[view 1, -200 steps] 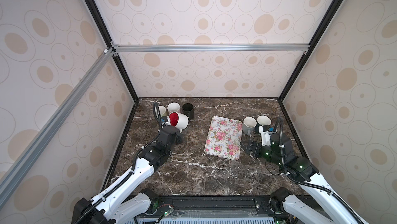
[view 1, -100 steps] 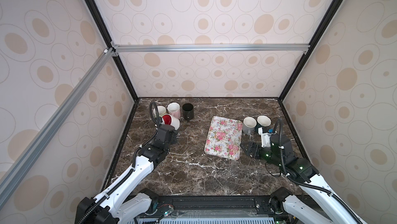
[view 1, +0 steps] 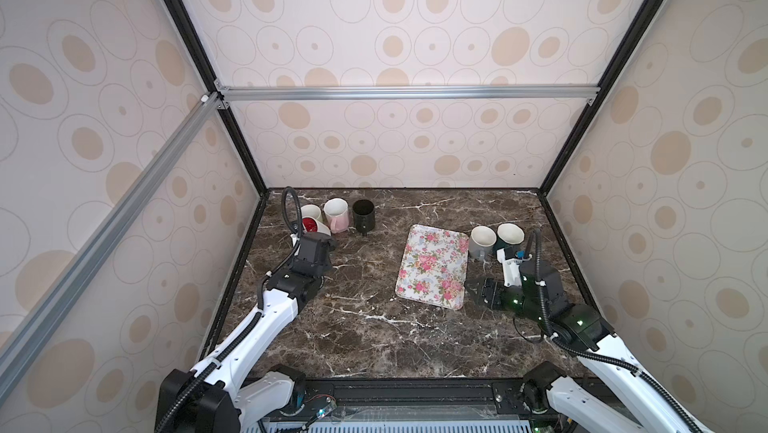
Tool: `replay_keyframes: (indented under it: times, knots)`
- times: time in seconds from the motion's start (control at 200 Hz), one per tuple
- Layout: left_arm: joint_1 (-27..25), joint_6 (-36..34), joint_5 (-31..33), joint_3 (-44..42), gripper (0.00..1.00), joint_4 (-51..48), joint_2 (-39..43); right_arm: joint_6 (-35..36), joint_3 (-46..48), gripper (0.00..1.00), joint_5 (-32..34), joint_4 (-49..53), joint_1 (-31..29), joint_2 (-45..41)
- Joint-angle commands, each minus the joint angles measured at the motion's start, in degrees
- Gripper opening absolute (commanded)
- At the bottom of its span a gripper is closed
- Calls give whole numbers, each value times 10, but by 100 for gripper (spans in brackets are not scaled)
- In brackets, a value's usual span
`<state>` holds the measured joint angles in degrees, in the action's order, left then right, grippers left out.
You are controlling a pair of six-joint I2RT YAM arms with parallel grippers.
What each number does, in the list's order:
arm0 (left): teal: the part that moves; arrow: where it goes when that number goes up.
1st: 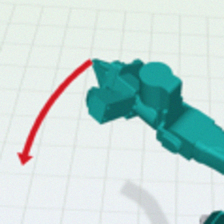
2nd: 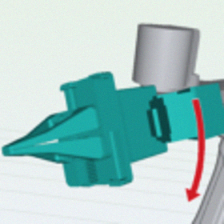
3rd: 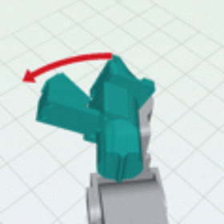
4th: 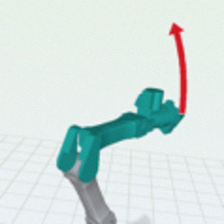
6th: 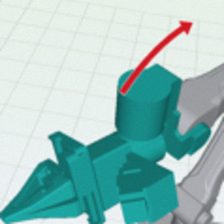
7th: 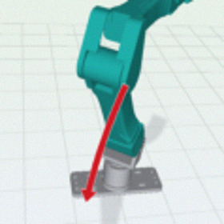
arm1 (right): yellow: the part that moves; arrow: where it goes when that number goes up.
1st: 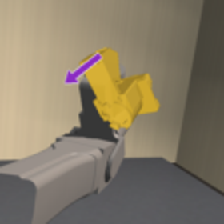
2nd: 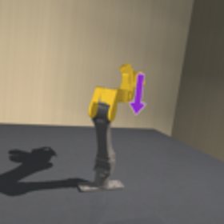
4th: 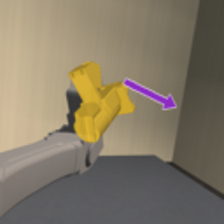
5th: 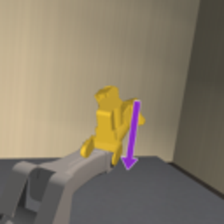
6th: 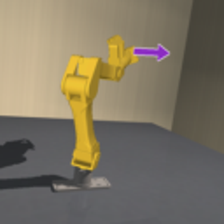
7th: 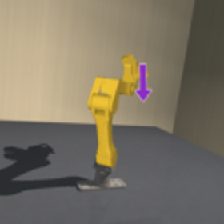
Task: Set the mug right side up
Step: 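Carry the mug toward the green mug with the left gripper while the right withdraws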
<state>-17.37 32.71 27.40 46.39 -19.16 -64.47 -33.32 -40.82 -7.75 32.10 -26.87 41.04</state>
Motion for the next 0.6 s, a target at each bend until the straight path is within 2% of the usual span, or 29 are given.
replay_keyframes:
  times: [0.0,0.315,0.595]
  knots:
    - [20,-17,30,38,0,25,-3,17,-12,87,2,18,6,1]
    - [79,-55,15,47,0,55,-48,27,-21,87,2,29,9,14]
    - [125,-61,-8,40,0,97,-108,29,-30,87,10,33,13,29]
